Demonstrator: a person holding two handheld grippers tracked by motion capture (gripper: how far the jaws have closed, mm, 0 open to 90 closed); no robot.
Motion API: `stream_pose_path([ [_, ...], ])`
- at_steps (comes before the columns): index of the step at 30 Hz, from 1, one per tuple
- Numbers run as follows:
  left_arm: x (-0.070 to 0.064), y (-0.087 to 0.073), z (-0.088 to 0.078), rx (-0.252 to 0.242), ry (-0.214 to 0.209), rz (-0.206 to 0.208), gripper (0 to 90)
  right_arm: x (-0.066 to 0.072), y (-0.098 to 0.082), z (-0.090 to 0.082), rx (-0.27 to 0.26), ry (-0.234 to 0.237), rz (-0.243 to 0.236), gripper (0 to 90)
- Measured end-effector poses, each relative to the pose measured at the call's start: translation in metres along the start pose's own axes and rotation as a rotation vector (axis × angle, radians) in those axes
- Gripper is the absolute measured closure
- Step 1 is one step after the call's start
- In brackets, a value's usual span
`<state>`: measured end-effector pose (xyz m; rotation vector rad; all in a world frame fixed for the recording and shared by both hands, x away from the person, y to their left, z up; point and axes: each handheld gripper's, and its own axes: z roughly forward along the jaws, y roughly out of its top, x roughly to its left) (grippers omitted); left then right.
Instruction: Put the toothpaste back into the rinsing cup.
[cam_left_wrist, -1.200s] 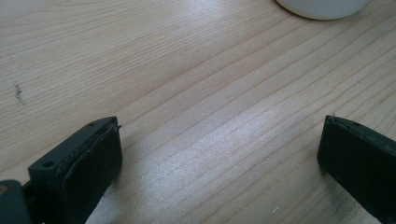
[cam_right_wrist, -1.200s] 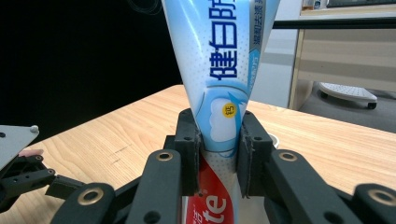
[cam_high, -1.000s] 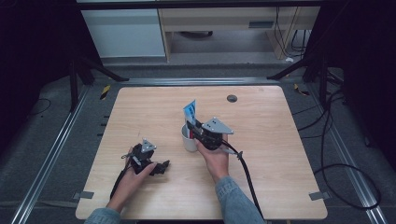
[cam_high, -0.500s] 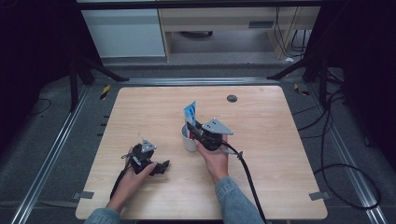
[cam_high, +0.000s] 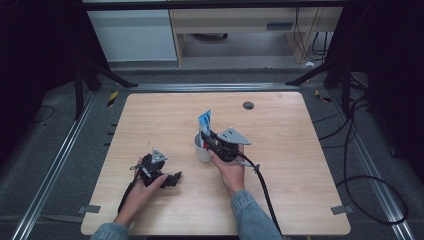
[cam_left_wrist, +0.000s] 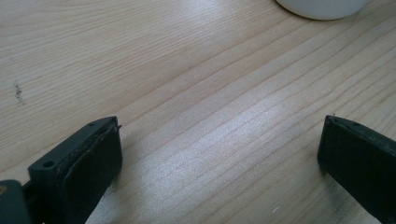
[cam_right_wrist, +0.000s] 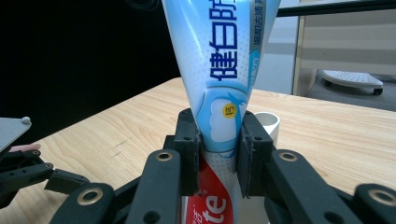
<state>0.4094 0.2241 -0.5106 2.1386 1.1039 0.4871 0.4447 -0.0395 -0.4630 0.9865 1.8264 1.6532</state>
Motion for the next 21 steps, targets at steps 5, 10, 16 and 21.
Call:
stream_pose_path([
  [5, 0.0000, 0.0000, 0.0000, 0.000, 0.000, 0.000, 0.0, -0.0004, 0.0009, 0.0001, 0.007, -0.001, 0.006, 72.6],
  [10, 0.0000, 0.0000, 0.0000, 0.000, 0.000, 0.000, 0.0, -0.0023, 0.0031, 0.0014, 0.021, -0.005, 0.015, 72.3],
  [16, 0.0000, 0.0000, 0.0000, 0.000, 0.000, 0.000, 0.0, -0.0047, 0.0053, 0.0023, 0.038, -0.009, 0.038, 71.9],
  [21, 0.0000, 0.0000, 0.0000, 0.000, 0.000, 0.000, 0.0, -0.0072, 0.0070, 0.0027, 0.050, -0.016, 0.051, 71.5],
])
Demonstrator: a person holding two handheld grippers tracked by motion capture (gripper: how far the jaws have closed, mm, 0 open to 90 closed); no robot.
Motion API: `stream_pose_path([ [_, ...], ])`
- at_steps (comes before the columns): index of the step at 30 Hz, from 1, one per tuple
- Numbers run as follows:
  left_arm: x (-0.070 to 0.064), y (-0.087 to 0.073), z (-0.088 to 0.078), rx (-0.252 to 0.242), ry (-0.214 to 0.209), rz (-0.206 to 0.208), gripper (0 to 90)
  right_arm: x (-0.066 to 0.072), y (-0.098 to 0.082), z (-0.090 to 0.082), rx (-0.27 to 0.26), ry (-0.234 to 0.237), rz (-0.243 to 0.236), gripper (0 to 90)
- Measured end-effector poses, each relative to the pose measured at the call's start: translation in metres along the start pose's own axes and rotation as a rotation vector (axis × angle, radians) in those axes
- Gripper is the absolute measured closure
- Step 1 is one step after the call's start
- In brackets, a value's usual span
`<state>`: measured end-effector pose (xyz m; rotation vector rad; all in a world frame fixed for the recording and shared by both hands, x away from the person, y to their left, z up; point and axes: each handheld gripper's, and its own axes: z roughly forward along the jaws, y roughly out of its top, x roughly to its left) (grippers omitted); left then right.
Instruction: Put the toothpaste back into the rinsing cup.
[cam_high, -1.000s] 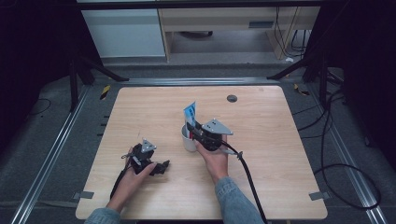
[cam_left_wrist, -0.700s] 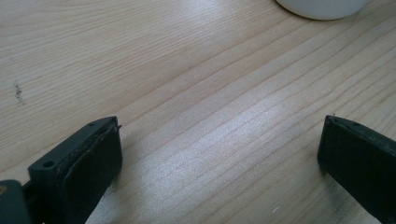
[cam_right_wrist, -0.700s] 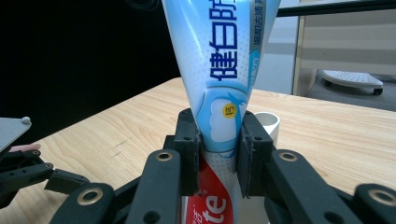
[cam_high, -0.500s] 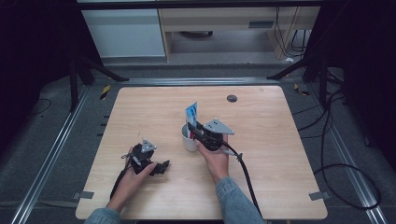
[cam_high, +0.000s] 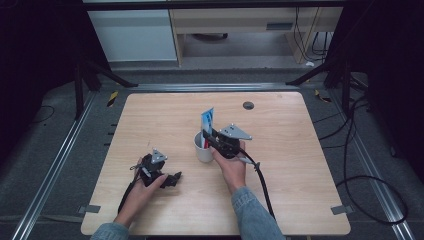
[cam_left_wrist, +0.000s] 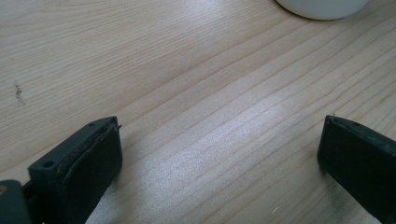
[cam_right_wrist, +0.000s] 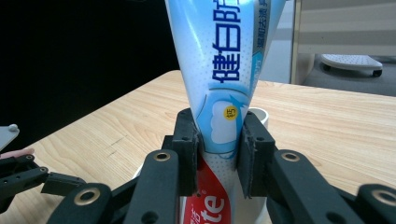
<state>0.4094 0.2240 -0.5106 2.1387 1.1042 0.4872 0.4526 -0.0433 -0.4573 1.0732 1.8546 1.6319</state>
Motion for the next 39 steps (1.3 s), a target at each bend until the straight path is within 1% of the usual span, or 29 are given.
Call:
stream_pose_path([
  [6, 0.000, 0.000, 0.000, 0.000, 0.000, 0.000, 0.0, -0.002, 0.002, 0.000, 0.016, -0.002, 0.007, 71.1],
  [7, 0.000, 0.000, 0.000, 0.000, 0.000, 0.000, 0.0, -0.003, 0.003, 0.000, 0.023, -0.001, 0.000, 70.9],
  [13, 0.000, 0.000, 0.000, 0.000, 0.000, 0.000, 0.0, -0.008, 0.005, 0.000, 0.038, -0.002, 0.008, 70.4],
  [16, 0.000, 0.000, 0.000, 0.000, 0.000, 0.000, 0.0, -0.009, 0.006, 0.000, 0.046, 0.000, -0.002, 70.2],
  [20, 0.000, 0.000, 0.000, 0.000, 0.000, 0.000, 0.0, -0.011, 0.007, -0.001, 0.051, 0.003, -0.007, 69.9],
  [27, 0.000, 0.000, 0.000, 0.000, 0.000, 0.000, 0.0, -0.014, 0.007, -0.002, 0.055, 0.013, -0.004, 69.2],
  [29, 0.000, 0.000, 0.000, 0.000, 0.000, 0.000, 0.0, -0.015, 0.007, -0.002, 0.059, 0.022, -0.008, 68.5],
  [36, 0.000, 0.000, 0.000, 0.000, 0.000, 0.000, 0.0, -0.017, 0.007, -0.004, 0.063, 0.025, -0.017, 68.0],
  [39, 0.000, 0.000, 0.000, 0.000, 0.000, 0.000, 0.0, -0.017, 0.007, -0.004, 0.064, 0.024, -0.013, 67.4],
])
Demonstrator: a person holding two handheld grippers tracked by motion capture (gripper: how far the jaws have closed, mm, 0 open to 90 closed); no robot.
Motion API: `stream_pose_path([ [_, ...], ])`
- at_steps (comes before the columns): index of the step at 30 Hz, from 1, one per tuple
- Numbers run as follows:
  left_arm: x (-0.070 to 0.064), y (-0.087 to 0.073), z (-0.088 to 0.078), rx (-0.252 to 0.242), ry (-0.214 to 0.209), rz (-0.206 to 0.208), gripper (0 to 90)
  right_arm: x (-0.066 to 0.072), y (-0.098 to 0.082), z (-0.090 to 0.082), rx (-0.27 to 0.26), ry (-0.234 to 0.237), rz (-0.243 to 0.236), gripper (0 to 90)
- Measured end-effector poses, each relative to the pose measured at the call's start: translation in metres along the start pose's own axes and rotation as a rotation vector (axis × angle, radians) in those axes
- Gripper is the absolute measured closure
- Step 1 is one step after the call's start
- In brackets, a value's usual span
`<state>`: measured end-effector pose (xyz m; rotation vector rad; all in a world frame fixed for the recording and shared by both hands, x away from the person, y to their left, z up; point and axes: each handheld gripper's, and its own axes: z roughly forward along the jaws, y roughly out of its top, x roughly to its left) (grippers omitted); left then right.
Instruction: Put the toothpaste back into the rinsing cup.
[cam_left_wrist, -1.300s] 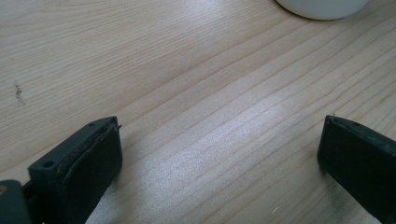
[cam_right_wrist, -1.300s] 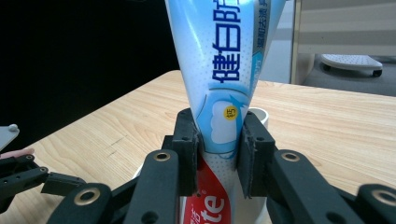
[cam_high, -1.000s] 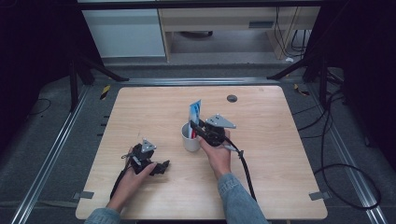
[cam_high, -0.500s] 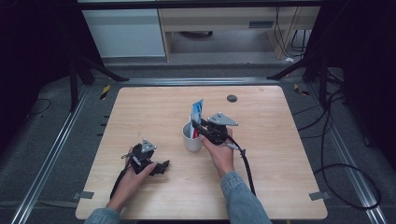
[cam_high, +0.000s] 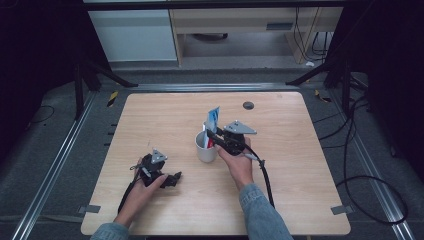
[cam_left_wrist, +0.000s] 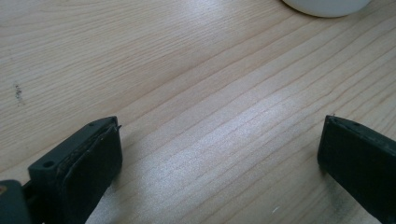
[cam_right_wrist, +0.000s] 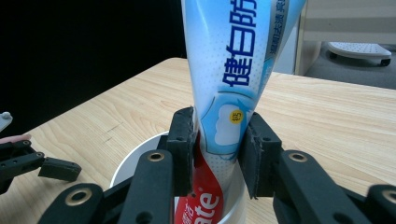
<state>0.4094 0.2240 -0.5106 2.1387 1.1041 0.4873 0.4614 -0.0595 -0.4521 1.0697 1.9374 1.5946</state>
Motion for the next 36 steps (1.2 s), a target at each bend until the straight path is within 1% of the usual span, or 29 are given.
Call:
stream_pose_path([
  [11, 0.0000, 0.0000, 0.0000, 0.000, 0.000, 0.000, 0.0, -0.0004, 0.0000, -0.0003, 0.003, -0.001, 0.001, 66.2],
  [18, 0.0000, 0.0000, 0.0000, 0.000, 0.000, 0.000, 0.0, -0.0029, -0.0004, -0.0010, 0.009, -0.008, 0.016, 62.2],
  [36, 0.0000, 0.0000, 0.0000, 0.000, 0.000, 0.000, 0.0, -0.0037, -0.0008, -0.0007, 0.011, -0.008, 0.026, 60.0],
])
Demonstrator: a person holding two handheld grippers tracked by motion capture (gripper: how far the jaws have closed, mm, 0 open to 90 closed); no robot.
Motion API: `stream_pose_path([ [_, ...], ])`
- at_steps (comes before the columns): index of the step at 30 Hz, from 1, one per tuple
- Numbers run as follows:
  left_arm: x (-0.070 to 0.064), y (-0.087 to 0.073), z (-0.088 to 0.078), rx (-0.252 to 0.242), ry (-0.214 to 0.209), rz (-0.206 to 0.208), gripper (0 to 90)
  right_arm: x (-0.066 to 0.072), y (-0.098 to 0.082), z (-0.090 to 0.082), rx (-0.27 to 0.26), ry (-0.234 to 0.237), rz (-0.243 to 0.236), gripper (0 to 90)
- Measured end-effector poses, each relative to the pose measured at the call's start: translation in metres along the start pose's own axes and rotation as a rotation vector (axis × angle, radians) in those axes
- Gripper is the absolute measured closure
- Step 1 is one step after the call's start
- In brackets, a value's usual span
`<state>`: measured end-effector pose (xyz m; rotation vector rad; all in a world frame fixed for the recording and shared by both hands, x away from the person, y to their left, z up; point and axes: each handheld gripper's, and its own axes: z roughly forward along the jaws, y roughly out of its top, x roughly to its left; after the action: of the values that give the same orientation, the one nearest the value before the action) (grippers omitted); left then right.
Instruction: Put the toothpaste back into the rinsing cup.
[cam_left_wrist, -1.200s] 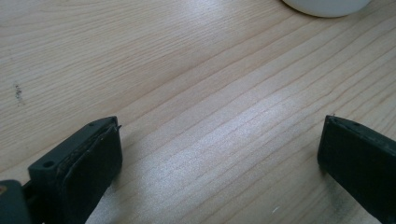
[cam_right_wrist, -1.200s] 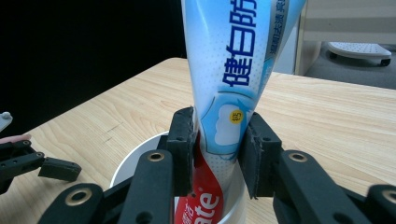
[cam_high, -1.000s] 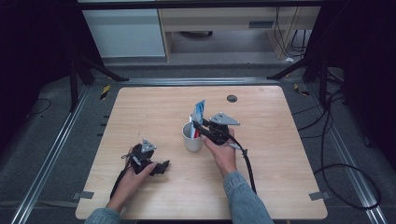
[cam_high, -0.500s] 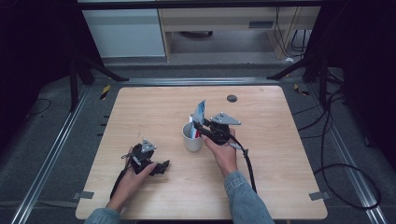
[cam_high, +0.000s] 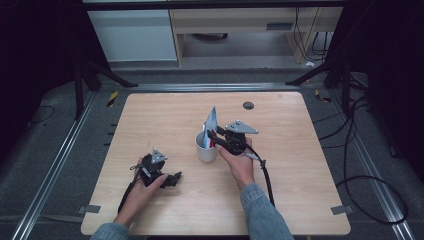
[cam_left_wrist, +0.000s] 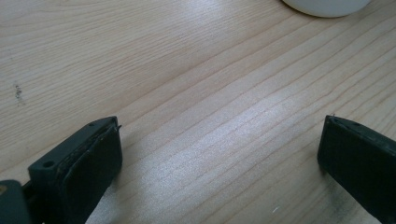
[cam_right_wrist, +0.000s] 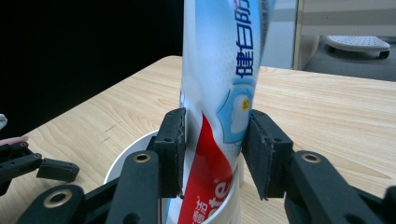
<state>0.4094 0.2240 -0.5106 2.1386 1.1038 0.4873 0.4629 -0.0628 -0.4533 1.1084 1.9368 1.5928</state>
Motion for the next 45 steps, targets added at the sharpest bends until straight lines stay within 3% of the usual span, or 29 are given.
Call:
stream_pose_path([
  [29, 0.000, 0.000, 0.000, 0.000, 0.000, 0.000, 0.0, 0.000, 0.004, -0.006, -0.010, -0.005, -0.001, 56.9],
  [45, 0.000, 0.000, 0.000, 0.000, 0.000, 0.000, 0.0, -0.009, 0.015, -0.019, -0.004, -0.050, -0.013, 45.7],
])
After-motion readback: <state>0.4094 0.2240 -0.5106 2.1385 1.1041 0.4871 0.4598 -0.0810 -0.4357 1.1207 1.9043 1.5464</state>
